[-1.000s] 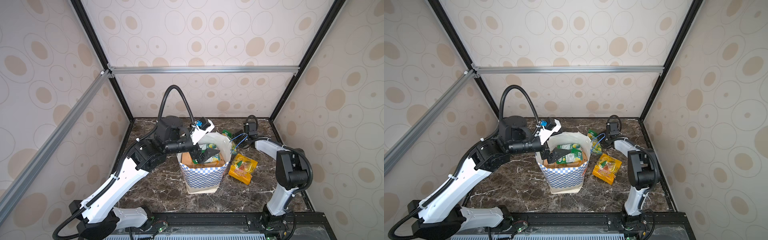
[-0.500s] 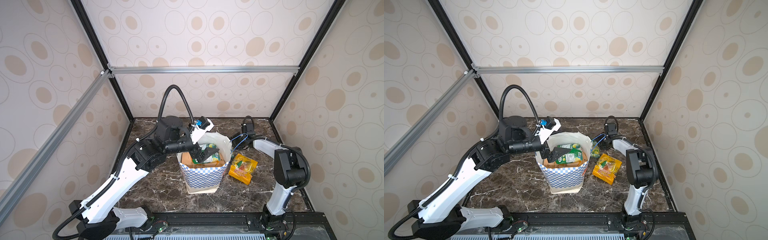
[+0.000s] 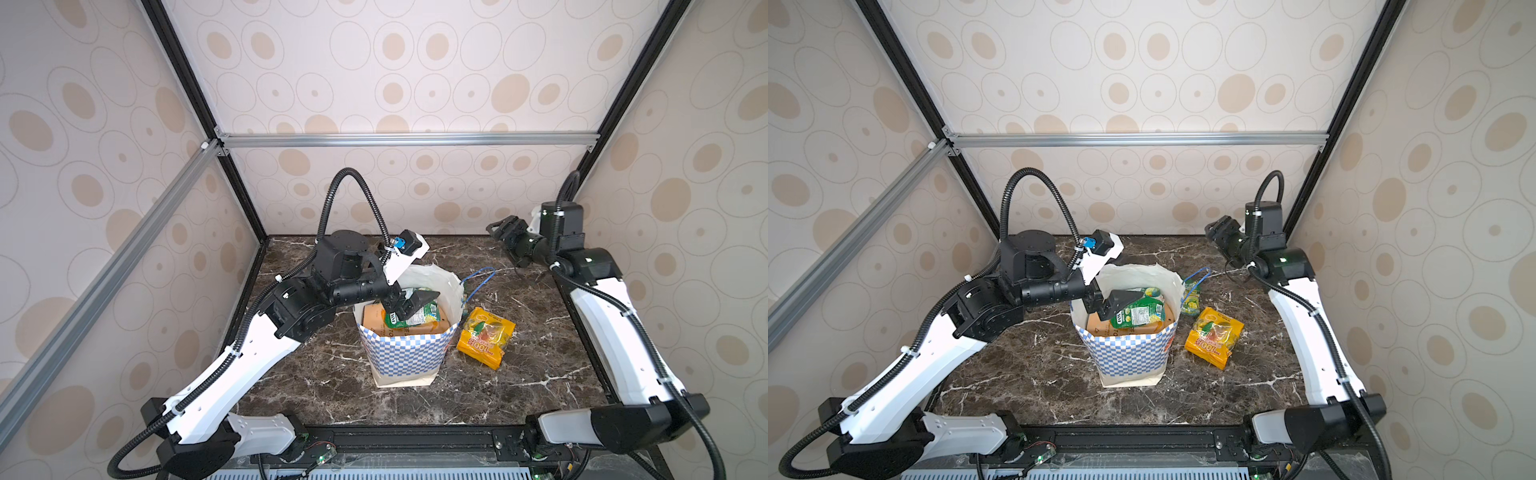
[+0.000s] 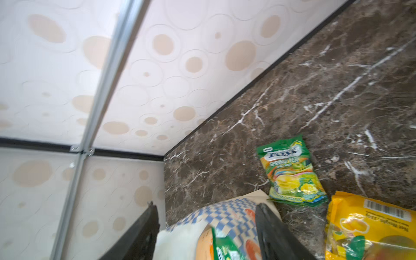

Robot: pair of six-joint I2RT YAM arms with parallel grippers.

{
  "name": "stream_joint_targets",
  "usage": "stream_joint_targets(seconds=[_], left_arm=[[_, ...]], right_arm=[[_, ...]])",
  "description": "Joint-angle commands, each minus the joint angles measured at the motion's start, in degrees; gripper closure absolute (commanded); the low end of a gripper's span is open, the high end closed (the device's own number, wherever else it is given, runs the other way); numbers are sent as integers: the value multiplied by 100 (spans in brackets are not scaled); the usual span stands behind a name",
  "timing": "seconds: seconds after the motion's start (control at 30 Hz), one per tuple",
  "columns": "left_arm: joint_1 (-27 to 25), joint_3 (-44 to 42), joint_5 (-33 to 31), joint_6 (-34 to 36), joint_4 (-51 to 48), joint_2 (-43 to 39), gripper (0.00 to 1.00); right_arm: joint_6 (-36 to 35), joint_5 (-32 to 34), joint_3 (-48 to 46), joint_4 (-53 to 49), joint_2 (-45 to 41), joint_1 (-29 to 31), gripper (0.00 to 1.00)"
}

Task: Take the snacks out of the paper bag
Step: 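Move the right gripper back over the bag and lower it inside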

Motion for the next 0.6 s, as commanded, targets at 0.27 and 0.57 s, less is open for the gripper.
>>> stream_joint_targets(seconds=[0.27, 0.57], left_arm=[[-52, -362, -1472, 1277, 119, -969, 2], [-53, -1086, -1780, 925, 72, -1876, 2]], right_arm=[[-1126, 1238, 2481, -2879, 1273, 2359, 26], [-2012, 2020, 3694, -4431, 2610, 3064, 25]])
